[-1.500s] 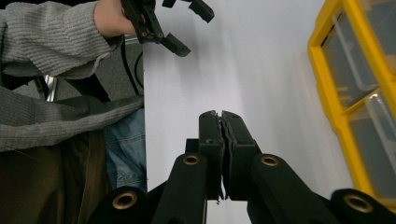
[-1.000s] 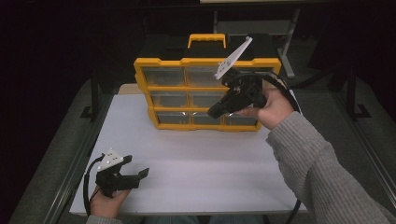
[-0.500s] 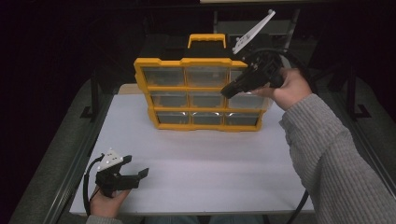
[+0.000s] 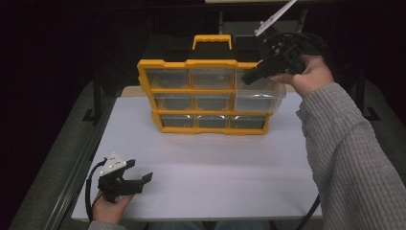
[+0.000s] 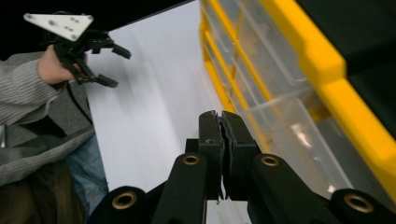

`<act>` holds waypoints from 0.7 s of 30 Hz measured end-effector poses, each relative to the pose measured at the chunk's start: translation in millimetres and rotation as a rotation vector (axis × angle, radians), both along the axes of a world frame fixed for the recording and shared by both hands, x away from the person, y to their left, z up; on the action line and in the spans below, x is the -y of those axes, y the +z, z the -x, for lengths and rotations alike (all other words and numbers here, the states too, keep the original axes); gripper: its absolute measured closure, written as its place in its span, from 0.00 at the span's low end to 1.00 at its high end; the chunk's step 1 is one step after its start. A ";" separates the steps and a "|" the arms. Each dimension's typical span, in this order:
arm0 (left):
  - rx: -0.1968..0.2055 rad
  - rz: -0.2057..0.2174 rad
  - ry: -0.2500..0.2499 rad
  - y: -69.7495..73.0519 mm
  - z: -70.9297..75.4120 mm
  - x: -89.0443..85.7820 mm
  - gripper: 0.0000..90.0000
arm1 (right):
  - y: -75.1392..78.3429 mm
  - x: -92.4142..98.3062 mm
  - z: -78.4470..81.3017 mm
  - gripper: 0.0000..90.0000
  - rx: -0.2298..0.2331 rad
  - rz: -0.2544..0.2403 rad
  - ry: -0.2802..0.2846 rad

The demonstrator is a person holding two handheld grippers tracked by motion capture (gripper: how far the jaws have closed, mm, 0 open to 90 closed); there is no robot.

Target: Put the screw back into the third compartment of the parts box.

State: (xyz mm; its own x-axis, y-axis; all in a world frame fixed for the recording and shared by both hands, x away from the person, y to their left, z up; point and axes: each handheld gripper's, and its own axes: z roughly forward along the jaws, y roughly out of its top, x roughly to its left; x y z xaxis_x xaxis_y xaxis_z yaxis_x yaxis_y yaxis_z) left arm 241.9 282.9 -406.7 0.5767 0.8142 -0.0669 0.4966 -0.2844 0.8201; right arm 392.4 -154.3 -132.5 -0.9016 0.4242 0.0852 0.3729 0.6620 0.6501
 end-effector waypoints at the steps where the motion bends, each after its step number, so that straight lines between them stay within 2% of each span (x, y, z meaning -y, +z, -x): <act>1: 0.000 -0.002 0.000 0.3 0.2 -0.2 0.19 | -0.5 1.2 -0.7 0.96 -0.002 0.002 -0.004; 11: 0.003 0.008 0.006 0.0 0.4 0.8 0.19 | -14.6 19.1 -12.3 0.96 -0.030 0.007 -0.081; 14: 0.012 -0.010 -0.006 0.6 -0.6 -0.7 0.19 | -20.5 20.6 -15.2 0.96 -0.038 0.012 -0.089; 21: 0.010 -0.006 -0.003 0.6 -0.2 -0.5 0.19 | -36.2 21.2 -21.1 0.96 -0.062 0.027 -0.101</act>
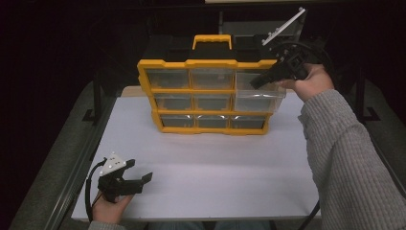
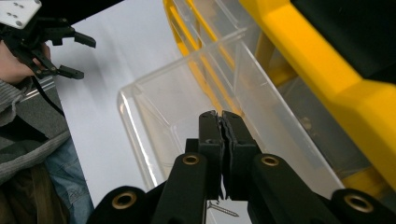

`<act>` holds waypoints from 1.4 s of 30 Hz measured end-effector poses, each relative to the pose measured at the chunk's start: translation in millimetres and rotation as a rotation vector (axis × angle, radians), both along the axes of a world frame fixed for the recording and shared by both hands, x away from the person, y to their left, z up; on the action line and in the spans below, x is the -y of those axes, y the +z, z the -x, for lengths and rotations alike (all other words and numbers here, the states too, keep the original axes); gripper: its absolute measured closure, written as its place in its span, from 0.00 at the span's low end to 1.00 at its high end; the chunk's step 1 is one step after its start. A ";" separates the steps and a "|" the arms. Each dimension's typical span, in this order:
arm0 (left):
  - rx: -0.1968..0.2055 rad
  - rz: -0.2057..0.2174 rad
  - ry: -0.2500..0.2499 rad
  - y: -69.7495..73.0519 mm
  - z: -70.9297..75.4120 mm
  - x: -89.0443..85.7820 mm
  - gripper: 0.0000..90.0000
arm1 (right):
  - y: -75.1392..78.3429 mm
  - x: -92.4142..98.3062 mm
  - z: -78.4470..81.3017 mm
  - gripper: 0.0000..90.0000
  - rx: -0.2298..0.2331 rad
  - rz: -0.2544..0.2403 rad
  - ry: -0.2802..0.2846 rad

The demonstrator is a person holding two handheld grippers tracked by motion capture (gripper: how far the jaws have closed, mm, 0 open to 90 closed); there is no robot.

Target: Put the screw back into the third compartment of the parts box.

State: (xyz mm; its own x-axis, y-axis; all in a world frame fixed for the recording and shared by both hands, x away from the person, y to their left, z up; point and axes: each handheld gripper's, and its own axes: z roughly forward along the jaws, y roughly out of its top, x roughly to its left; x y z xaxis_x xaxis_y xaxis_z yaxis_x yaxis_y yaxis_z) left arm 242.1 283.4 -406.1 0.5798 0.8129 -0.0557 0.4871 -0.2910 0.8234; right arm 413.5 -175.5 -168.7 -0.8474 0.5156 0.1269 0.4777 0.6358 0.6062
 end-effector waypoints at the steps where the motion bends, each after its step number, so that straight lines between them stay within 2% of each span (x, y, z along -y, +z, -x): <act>1: 0.000 0.005 0.003 -0.1 0.0 0.2 0.19 | -1.8 -0.1 -0.7 0.96 -0.002 0.005 0.000; 6: 0.001 0.003 0.001 -0.2 -0.1 0.0 0.19 | -6.9 -0.7 -2.4 0.95 -0.012 0.010 0.001; 9: 0.002 0.006 0.002 -0.7 -0.3 0.1 0.19 | -7.2 -0.1 -2.7 0.91 -0.008 0.006 -0.001; 17: 0.002 -0.002 -0.001 -0.1 -0.4 0.0 0.19 | 1.8 7.8 2.9 0.90 0.012 -0.025 -0.013; 19: 0.002 0.004 0.001 -0.3 -0.3 0.5 0.19 | 5.3 10.8 4.5 0.89 0.022 -0.033 -0.012; 20: -0.011 0.019 0.014 -0.7 0.7 1.7 0.19 | 7.0 11.7 5.5 0.89 0.023 -0.036 -0.014; 28: -0.006 0.020 0.012 -0.4 0.9 1.9 0.19 | 24.7 22.7 18.0 0.87 0.062 -0.047 -0.026; 31: -0.008 0.004 0.006 0.0 0.8 1.6 0.19 | 31.2 27.8 24.7 0.86 0.076 -0.046 -0.029; 42: -0.006 0.007 0.007 -0.2 0.9 1.2 0.19 | 44.9 51.6 48.3 0.82 0.110 -0.057 -0.047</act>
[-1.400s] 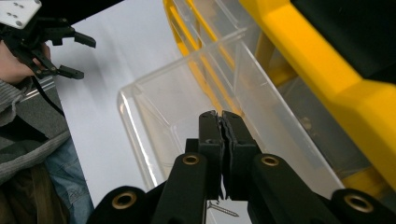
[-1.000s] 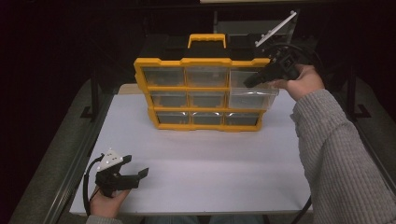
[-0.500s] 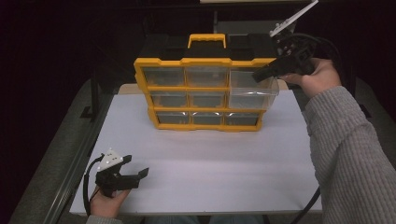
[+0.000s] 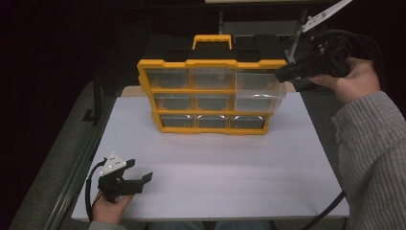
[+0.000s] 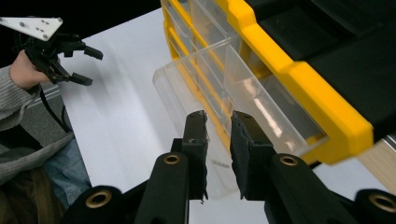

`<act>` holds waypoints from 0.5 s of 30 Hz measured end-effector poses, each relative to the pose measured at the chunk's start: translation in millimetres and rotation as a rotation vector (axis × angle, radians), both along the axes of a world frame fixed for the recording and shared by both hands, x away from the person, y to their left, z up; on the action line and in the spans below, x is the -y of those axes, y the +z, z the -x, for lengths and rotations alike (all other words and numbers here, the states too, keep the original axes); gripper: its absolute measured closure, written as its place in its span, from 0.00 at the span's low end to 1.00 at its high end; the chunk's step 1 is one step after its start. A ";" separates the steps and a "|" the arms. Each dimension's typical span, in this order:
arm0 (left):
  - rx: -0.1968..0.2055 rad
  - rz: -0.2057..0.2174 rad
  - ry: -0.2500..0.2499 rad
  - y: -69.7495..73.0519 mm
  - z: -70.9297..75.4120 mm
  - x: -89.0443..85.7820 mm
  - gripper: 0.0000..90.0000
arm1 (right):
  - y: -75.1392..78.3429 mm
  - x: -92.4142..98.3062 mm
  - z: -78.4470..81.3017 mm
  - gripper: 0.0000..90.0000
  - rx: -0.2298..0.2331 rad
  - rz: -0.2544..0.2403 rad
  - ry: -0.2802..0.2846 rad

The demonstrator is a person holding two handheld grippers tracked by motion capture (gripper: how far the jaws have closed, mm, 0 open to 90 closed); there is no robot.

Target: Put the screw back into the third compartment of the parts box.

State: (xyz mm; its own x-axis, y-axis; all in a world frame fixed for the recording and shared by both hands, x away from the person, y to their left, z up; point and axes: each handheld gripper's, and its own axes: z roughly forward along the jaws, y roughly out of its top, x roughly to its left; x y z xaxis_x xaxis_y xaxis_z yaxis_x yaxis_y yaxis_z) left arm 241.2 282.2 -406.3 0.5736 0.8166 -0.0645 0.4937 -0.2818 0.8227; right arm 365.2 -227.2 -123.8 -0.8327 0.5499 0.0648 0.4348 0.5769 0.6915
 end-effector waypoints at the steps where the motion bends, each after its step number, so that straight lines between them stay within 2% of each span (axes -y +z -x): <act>1: 0.000 -0.001 0.000 0.1 0.1 0.1 0.19 | 0.2 3.2 3.5 0.81 -0.006 -0.003 -0.009; 5: 0.004 -0.009 -0.005 0.3 -0.1 0.5 0.19 | -2.0 14.8 12.7 0.80 0.008 -0.004 -0.007; 8: 0.005 -0.013 -0.007 0.7 0.0 0.7 0.19 | -5.2 23.2 19.6 0.76 -0.005 -0.009 -0.023; 12: -0.007 -0.015 -0.003 0.8 -0.1 1.0 0.19 | -9.6 34.2 29.3 0.71 0.005 -0.019 -0.034; 15: 0.001 -0.007 -0.004 -0.1 -0.7 1.6 0.19 | -15.5 40.7 36.6 0.70 0.010 -0.027 -0.036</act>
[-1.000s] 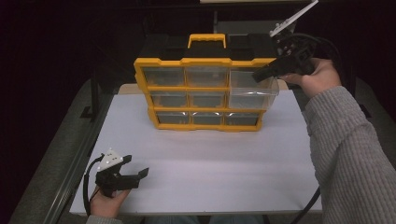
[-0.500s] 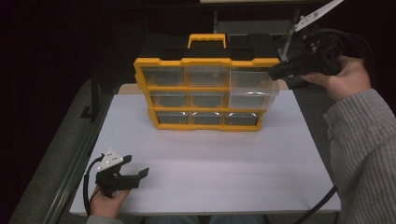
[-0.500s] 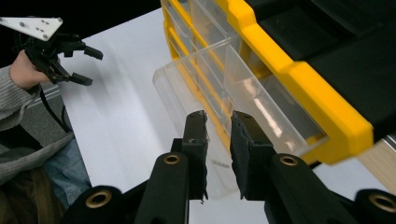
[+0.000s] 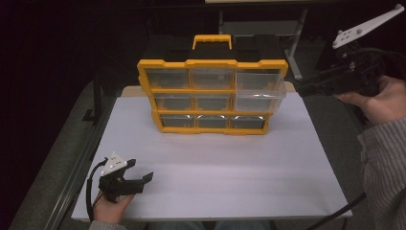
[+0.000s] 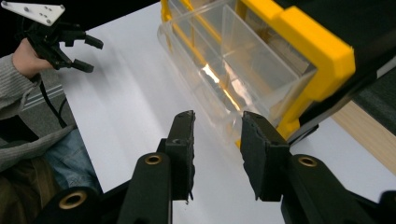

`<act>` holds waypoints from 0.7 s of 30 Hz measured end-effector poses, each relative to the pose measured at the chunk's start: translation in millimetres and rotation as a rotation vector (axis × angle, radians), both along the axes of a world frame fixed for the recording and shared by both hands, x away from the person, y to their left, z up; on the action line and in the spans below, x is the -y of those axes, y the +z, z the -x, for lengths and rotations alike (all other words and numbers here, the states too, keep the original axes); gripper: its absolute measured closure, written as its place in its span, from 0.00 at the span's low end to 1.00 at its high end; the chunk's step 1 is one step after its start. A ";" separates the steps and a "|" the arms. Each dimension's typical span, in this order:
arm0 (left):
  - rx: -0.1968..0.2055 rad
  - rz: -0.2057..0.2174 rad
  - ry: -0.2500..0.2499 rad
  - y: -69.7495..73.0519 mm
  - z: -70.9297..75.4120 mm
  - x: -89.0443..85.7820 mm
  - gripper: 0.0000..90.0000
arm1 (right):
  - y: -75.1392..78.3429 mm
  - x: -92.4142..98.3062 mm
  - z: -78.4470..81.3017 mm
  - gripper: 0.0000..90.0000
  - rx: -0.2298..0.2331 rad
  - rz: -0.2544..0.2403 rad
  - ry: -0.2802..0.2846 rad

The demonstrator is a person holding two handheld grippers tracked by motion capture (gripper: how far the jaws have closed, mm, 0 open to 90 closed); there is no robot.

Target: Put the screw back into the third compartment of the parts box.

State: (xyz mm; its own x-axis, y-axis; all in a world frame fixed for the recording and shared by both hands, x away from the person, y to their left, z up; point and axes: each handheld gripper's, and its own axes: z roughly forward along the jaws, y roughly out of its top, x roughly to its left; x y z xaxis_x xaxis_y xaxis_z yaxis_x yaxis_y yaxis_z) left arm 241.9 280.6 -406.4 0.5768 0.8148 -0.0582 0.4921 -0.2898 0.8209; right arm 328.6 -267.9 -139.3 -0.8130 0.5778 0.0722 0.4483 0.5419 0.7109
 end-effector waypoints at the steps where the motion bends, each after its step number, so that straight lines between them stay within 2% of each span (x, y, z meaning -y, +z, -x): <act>1: -0.002 -0.002 0.000 0.4 0.3 0.1 0.19 | -2.5 1.6 2.4 0.68 -0.002 0.002 0.000; 5: 0.000 -0.001 -0.001 0.7 0.5 0.6 0.19 | -13.2 7.8 11.0 0.64 0.020 -0.004 -0.015; 11: 0.009 -0.007 -0.009 0.8 0.0 0.3 0.19 | -34.1 12.4 19.8 0.58 0.026 0.006 -0.030; 16: 0.014 0.008 -0.006 0.9 0.3 1.5 0.19 | -54.9 16.1 23.6 0.57 -0.002 -0.007 -0.029; 21: 0.012 0.014 -0.007 0.9 0.6 2.3 0.19 | -71.4 21.2 26.2 0.54 0.001 -0.023 -0.034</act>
State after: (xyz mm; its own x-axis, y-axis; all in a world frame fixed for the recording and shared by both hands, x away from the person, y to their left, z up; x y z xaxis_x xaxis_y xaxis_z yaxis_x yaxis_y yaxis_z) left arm 241.3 278.2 -405.5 0.5833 0.8098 -0.0623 0.4800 -0.2818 0.8308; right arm 302.4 -289.0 -210.6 -0.7933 0.6029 0.0848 0.4652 0.5104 0.7232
